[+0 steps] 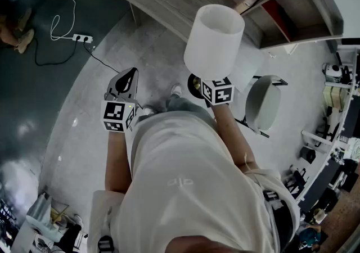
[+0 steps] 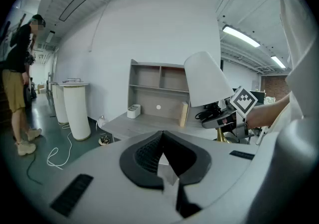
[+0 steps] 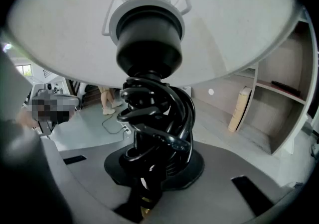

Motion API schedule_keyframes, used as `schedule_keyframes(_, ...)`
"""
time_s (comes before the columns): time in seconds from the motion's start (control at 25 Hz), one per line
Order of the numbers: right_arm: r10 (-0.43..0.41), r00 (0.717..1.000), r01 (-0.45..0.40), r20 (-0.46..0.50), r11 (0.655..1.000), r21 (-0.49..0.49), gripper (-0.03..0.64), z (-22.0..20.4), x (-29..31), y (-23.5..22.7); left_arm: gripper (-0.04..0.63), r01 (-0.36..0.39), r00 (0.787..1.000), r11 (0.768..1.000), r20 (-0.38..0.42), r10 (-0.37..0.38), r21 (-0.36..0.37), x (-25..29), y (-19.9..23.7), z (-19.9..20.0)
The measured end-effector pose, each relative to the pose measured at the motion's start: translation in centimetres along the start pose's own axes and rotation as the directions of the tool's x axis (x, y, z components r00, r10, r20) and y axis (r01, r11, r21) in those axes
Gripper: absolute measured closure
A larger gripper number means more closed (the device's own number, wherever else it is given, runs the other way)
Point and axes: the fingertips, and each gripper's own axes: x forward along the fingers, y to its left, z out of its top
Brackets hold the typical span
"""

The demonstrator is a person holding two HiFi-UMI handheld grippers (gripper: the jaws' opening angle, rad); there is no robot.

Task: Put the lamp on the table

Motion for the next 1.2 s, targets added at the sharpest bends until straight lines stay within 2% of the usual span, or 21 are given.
schedule_keyframes(0.28, 0.031, 0.999, -0.031, 0.011, 0.999, 0.017, 0.545, 1.0, 0.5, -4.5, 0.580, 0.010, 1.000, 1.000, -0.014, -0.010, 0.009, 5.2, -2.4, 1.7)
schedule_keyframes(0.52, 0.060, 0.998, -0.060, -0.021, 0.998, 0.002, 0.545, 1.5, 1.4, -8.4, 0.580, -0.001, 1.000, 1.000, -0.022, 0.001, 0.015, 9.8, -4.5, 3.3)
schedule_keyframes(0.76, 0.086, 0.996, -0.085, -0.040, 0.996, 0.026, 0.545, 2.3, 3.2, -10.9, 0.580, -0.019, 0.999, 0.999, -0.047, 0.021, 0.029, 12.2, -5.5, 4.1)
schedule_keyframes(1.0, 0.087, 0.995, -0.084, -0.046, 0.995, 0.047, 0.545, 3.8, 5.8, -12.2, 0.580, -0.032, 0.997, 0.999, -0.066, 0.033, 0.027, 13.7, -3.7, 4.2)
schedule_keyframes(1.2, 0.064, 0.997, -0.060, -0.050, 0.996, 0.064, 0.545, 5.1, 8.3, -12.7, 0.580, -0.006, 0.998, 1.000, -0.067, 0.008, 0.031, 15.6, -0.7, 4.6)
